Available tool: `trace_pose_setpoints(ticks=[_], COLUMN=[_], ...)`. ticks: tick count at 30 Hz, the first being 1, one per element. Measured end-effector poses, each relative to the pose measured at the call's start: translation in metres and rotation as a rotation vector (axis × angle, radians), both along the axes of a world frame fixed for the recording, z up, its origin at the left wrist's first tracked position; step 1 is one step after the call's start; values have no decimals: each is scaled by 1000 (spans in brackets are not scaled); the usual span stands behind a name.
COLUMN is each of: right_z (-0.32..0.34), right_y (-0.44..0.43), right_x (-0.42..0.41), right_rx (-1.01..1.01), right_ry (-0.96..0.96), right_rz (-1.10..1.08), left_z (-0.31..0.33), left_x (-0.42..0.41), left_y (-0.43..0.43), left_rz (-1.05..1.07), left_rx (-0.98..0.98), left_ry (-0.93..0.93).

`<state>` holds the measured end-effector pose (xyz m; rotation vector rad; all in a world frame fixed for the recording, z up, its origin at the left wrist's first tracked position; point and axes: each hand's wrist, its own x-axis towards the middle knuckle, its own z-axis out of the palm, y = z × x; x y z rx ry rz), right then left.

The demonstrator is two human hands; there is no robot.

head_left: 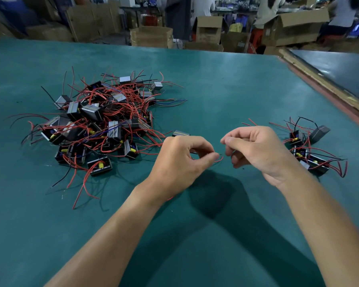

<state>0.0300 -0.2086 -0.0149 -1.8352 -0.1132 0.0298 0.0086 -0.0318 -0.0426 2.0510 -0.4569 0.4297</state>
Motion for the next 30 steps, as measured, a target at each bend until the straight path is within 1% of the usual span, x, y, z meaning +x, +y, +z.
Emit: trace_pose_setpoints(ticks=[2,6,9,12,14,19,24,26,30], right_z=[1,3,2,-4,-9,-19,-21,-20,-16], right_y=[-1,-2,-1,4,11,23,16,13,8], right_x=[0,-4,-6,-11,-13,-10,-1,2,8], right_rx=[20,3,-88,-220,-272,-335,-339,-297,-143], right_ry=[-27,-14,28,91,62,-91,-156,-184,-210], right_rz=[4,118,239,406,438,310,185,120,-23], left_z=[1,6,12,16,18,22,23,23,24], left_x=[1,2,3,2,1,3,3,4,4], left_y=[0,0,0,1,2,8,8,8,8], left_rz=[9,40,58,54,24,-54,-93,-74,-66], left_rx=[-64,-201,-358,-491,-547,-705,-767,-762,-737], left_ry=[54,165,280,385,448,550,594,584,558])
